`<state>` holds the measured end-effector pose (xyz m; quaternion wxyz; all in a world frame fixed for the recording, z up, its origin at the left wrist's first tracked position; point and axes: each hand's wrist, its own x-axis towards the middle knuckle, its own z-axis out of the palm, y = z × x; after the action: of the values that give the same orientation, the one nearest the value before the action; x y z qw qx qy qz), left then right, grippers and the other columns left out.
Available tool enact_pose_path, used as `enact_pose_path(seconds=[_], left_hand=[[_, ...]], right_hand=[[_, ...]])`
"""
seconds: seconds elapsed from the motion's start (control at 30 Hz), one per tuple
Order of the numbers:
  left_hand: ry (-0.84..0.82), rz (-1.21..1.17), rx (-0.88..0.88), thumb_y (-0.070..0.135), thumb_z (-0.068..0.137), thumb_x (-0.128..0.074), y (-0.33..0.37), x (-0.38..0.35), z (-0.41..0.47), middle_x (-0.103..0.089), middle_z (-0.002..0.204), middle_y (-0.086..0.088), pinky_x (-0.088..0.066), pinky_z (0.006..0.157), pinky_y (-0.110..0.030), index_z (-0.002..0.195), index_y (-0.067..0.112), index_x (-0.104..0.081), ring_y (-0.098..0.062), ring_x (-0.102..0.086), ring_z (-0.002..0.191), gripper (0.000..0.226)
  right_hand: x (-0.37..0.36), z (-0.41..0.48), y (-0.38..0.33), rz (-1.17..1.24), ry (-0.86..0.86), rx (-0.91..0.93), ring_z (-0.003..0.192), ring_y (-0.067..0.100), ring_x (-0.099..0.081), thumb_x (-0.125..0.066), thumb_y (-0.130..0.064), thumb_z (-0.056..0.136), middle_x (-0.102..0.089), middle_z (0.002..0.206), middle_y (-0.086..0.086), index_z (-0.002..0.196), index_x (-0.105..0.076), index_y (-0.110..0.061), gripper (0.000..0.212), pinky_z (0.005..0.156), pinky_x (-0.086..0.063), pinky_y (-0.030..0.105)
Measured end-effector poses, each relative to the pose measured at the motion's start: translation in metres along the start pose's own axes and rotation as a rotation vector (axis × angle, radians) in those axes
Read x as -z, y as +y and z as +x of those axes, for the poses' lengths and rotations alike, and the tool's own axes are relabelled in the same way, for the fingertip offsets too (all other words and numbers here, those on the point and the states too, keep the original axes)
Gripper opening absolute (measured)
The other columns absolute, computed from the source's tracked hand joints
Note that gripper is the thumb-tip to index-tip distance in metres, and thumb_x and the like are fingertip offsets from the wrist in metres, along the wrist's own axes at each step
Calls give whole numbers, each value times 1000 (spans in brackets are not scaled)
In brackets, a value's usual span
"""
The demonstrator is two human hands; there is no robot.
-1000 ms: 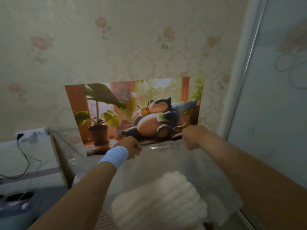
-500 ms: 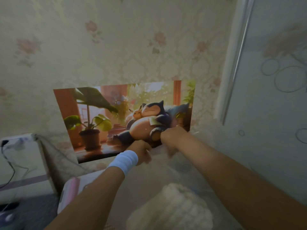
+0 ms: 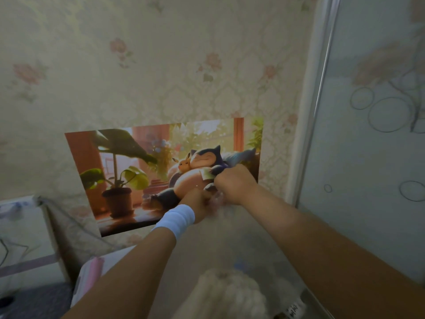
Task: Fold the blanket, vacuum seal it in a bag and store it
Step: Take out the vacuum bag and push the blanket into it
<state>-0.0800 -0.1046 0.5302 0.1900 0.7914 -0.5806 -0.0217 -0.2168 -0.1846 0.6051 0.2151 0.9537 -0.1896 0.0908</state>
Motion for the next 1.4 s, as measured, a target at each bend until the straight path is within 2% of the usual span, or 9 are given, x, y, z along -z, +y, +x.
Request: enact_pose_path(seconds=[0.1, 0.2, 0.37, 0.57, 0.73, 0.9, 1.0, 1.2, 1.4], left_hand=[[-52, -639, 205, 0, 80, -39, -23, -7, -12, -46, 62, -5, -42, 51, -31, 87, 8, -46, -18, -47, 55, 13], [-79, -236, 196, 5, 85, -60, -24, 9, -36, -67, 68, -4, -50, 52, -24, 82, 7, -67, -16, -63, 58, 8], [-47, -494, 343, -5, 83, -61, -31, 14, -46, -74, 79, -8, -53, 56, -26, 85, 3, -68, -26, -71, 68, 11], [-213, -379, 284, 4, 81, -70, -32, 19, -47, -73, 74, 10, -56, 64, -24, 67, 26, -66, -13, -71, 75, 27], [-249, -201, 240, 17, 83, -70, -39, 20, -48, -69, 91, -3, -59, 75, -32, 87, 26, -70, -25, -67, 86, 10], [8, -235, 210, 20, 76, -74, -19, 30, -38, -58, 105, 5, -47, 81, -21, 118, 24, -53, -15, -57, 95, 48], [139, -4, 221, 29, 79, -69, -8, 40, -22, -68, 96, 2, -52, 84, -33, 100, 26, -69, -19, -61, 89, 21], [122, 185, 335, 29, 82, -70, -27, 73, -25, -68, 95, 0, -48, 82, -30, 86, 27, -72, -22, -59, 87, 5], [-260, 690, 363, 24, 83, -61, -36, 78, -10, -62, 105, -4, -52, 80, -33, 121, 21, -55, -26, -61, 92, 39]], right_hand=[[-19, -5, 23, 351, 113, -138, 106, 23, -64, -75, -42, 74, -63, 119, 0, 128, -53, -27, 60, 86, -51, 39], [-65, -15, 39, 738, -209, -200, 120, 24, -56, -90, -36, 57, -53, 138, 0, 142, -41, -29, 98, 96, -52, 46], [-94, -16, 21, 881, -282, -278, 87, 16, -67, -74, -17, 83, -73, 96, -1, 92, -73, -24, 11, 85, -55, 33], [-93, -3, -3, 637, -264, -86, 146, 31, -23, -82, -27, 71, -23, 159, 2, 153, -14, -34, 106, 114, -28, 60], [-101, 9, -8, 798, -327, -40, 108, 25, -61, -69, -34, 88, -67, 105, -4, 94, -61, -29, 11, 100, -43, 45], [-94, 19, -10, 1036, -273, -43, 73, 11, -68, -70, -17, 89, -68, 78, -5, 82, -65, -16, 9, 66, -55, 26], [-93, 20, -16, 1095, -161, -54, 66, 11, -68, -77, -20, 82, -69, 71, -4, 69, -62, -20, 19, 65, -57, 29], [-148, -6, 18, 664, -533, -50, 100, 20, -65, -78, -19, 81, -70, 103, 0, 90, -69, -17, 12, 87, -54, 36], [-159, 6, 19, 772, -368, -167, 83, 13, -63, -68, -24, 89, -65, 79, -8, 70, -65, -27, 19, 76, -48, 30]])
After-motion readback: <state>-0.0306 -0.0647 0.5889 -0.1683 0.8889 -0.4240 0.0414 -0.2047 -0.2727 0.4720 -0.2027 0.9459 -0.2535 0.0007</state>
